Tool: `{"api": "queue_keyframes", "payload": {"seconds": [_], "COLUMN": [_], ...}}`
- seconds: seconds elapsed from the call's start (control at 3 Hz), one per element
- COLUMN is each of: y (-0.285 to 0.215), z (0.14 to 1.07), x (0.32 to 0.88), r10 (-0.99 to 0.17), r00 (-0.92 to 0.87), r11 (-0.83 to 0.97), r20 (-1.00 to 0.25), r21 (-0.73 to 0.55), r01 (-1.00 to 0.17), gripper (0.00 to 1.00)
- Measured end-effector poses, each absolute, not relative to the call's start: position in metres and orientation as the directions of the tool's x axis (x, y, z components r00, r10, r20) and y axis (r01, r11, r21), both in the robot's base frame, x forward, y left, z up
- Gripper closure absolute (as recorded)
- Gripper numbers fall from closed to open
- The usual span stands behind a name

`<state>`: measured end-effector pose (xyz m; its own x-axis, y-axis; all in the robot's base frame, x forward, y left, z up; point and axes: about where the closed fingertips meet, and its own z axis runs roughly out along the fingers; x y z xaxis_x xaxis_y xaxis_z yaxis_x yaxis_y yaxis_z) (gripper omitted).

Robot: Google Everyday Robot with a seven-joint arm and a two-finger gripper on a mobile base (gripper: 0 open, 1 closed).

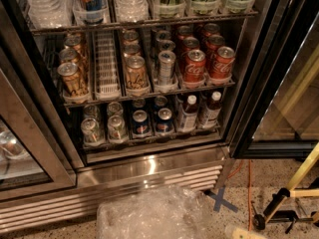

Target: Pick orange can from middle shelf of fridge

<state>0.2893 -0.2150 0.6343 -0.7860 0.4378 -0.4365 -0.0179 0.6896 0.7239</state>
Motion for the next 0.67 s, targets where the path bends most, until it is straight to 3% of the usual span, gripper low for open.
{"api": "queue_keyframes", "payload": {"seconds": [0.67], "y": [-0.2029], "z": [0.6315], "x": [0.2950], "r10": [0.413], "r00": [-0.810], "r11": [0.713], "r20": [-0.416], "r21": [0.701], "r01": [0.003], "gripper": [0.00]}}
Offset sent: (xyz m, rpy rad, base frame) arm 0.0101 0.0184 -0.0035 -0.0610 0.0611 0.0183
